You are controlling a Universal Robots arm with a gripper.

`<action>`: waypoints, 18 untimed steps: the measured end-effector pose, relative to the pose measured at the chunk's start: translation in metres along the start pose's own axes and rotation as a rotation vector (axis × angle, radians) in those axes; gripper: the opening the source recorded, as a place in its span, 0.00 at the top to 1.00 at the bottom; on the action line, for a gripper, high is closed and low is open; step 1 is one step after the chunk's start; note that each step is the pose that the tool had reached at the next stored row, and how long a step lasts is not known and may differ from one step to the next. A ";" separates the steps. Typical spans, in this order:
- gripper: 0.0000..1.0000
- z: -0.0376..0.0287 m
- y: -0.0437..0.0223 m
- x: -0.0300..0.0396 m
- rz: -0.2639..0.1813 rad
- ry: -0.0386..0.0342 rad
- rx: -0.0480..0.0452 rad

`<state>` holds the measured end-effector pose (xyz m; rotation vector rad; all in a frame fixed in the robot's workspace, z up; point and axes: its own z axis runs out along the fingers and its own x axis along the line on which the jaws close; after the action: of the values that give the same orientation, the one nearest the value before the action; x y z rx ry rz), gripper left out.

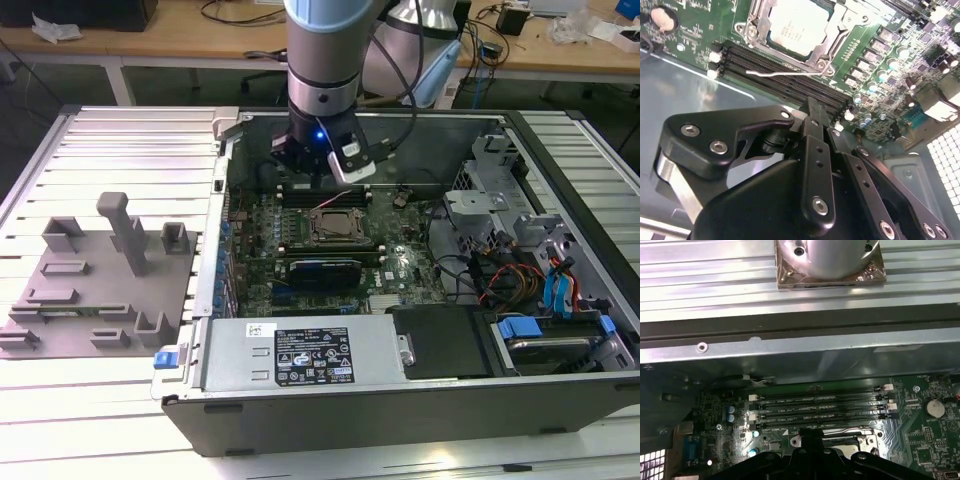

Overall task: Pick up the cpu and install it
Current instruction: 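Install the first cpu locking lever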

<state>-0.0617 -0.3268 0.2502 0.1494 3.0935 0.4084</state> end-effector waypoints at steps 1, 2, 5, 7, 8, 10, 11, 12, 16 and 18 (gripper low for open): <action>0.89 0.0007 -0.0002 0.0000 0.009 -0.0024 0.0006; 0.89 0.0015 -0.0004 0.0000 0.018 -0.0048 0.0010; 0.89 0.0093 -0.0024 -0.0010 0.095 -0.0273 0.0132; 0.89 0.0118 -0.0027 -0.0049 0.128 -0.0389 0.0378; 0.89 0.0129 -0.0029 -0.0060 0.134 -0.0399 0.0393; 0.89 0.0155 -0.0034 -0.0080 0.144 -0.0420 0.0404; 0.89 0.0168 -0.0036 -0.0088 0.150 -0.0432 0.0407; 0.89 0.0184 -0.0039 -0.0099 0.158 -0.0450 0.0414; 0.89 0.0219 -0.0016 -0.0115 0.175 -0.0486 0.0419; 0.89 0.0236 0.0008 -0.0116 0.180 -0.0499 0.0419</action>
<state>-0.0493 -0.3211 0.2277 0.4347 3.0509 0.3380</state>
